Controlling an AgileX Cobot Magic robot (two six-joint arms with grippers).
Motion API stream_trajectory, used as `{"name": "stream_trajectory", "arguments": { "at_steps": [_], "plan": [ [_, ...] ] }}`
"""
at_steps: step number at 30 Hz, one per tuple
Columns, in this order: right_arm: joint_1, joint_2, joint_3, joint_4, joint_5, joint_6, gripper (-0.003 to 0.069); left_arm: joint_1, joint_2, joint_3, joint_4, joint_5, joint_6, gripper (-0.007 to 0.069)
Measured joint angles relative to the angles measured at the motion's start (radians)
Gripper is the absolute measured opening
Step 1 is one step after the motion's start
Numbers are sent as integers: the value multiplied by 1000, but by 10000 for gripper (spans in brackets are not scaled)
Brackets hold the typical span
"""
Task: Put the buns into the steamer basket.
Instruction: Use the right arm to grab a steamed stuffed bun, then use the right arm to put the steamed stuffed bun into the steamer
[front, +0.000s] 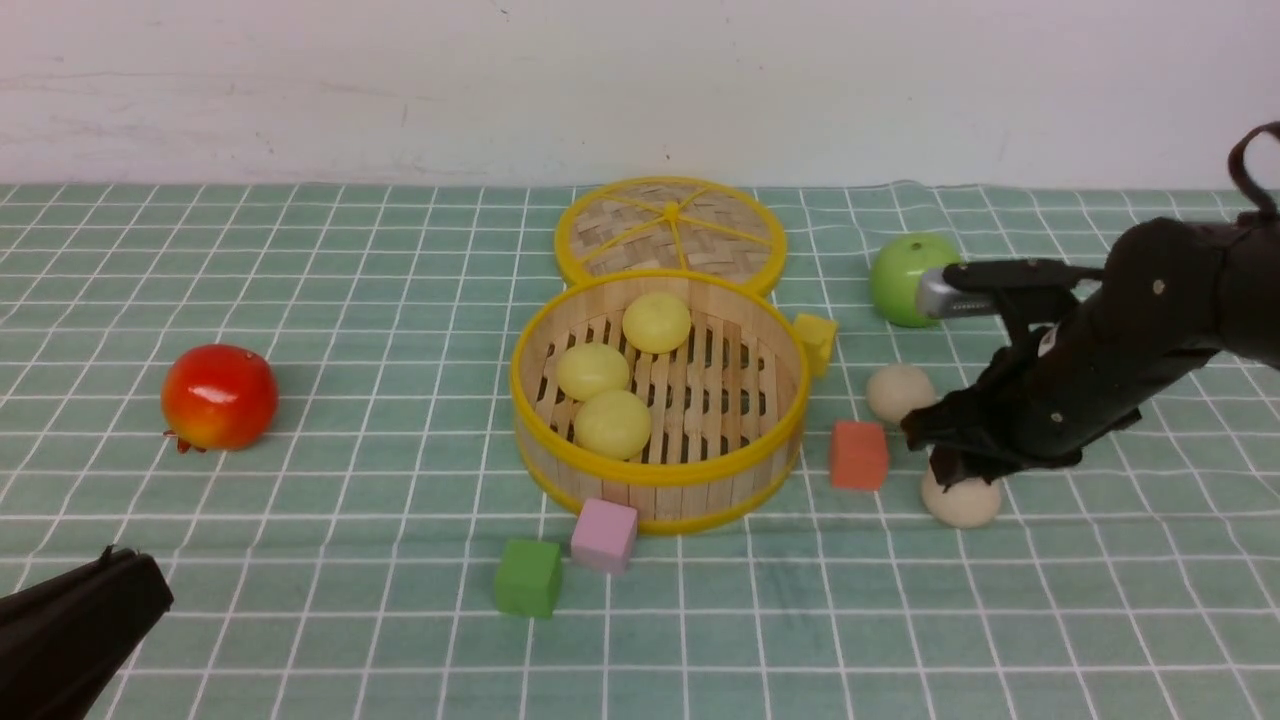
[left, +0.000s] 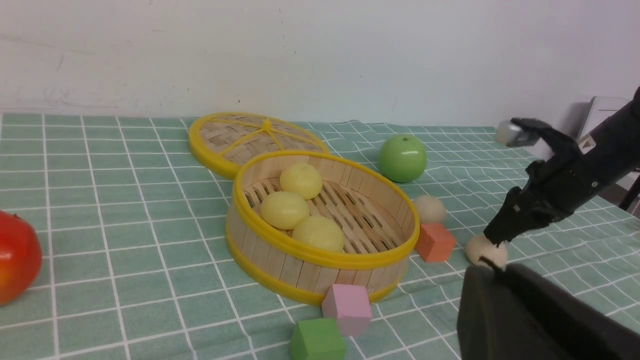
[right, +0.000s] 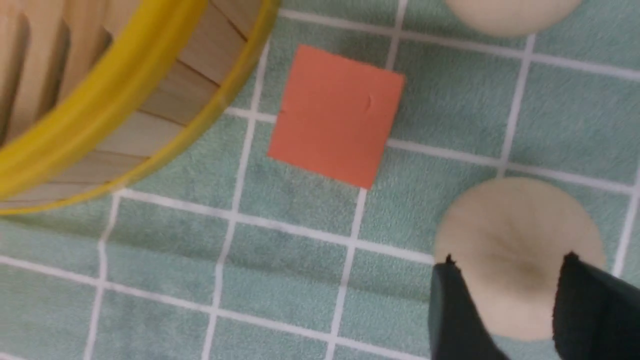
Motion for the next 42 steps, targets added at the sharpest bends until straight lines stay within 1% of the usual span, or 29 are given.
{"name": "stream_trajectory", "arguments": {
  "at_steps": [7, 13, 16, 19, 21, 23, 24, 25, 29, 32, 34, 35, 36, 37, 39, 41, 42],
  "plan": [
    [-1, 25, -9, -20, -21, 1, 314, 0, 0, 0, 0, 0, 0, 29],
    [-1, 84, -11, -41, -51, 2, 314, 0, 0, 0, 0, 0, 0, 29],
    [-1, 86, -14, -41, -56, 2, 297, 0, 0, 0, 0, 0, 0, 29],
    [-1, 86, -14, -42, -61, 2, 244, 0, 0, 0, 0, 0, 0, 29],
    [-1, 86, -14, -47, -65, 1, 175, 0, 0, 0, 0, 0, 0, 29],
    [-1, 86, -14, -57, -67, -11, 76, 0, 0, 0, 0, 0, 0, 29],
    [-1, 85, -14, -60, -65, -23, 37, 0, 0, 0, 0, 0, 0, 29],
    [-1, 83, -14, -64, -61, -34, 16, 0, 0, 0, 0, 0, 0, 29],
    [0, 56, -14, -60, -38, -45, 13, 0, 0, 0, 0, 0, 0, 29],
    [24, -6, -13, -32, -28, -64, 13, 0, 0, 0, 0, 0, 0, 36],
    [77, -62, -42, 6, -32, -117, 13, 0, 0, 0, 0, 0, 0, 39],
    [81, -62, -42, 10, -33, -117, 13, 0, 0, 0, 0, 0, 0, 39],
    [113, -68, -78, 38, -53, -139, 13, 0, 0, 0, 0, 0, 0, 39],
    [121, -68, -83, 40, -56, -141, 13, 0, 0, 0, 0, 0, 0, 39],
    [163, -36, -146, 61, -96, -161, 15, 0, 0, 0, 0, 0, 0, 39],
    [174, -14, -174, 65, -112, -164, 15, 0, 0, 0, 0, 0, 0, 39],
    [187, 39, -228, 68, -134, -166, 16, 0, 0, 0, 0, 0, 0, 39]
  ]
}}
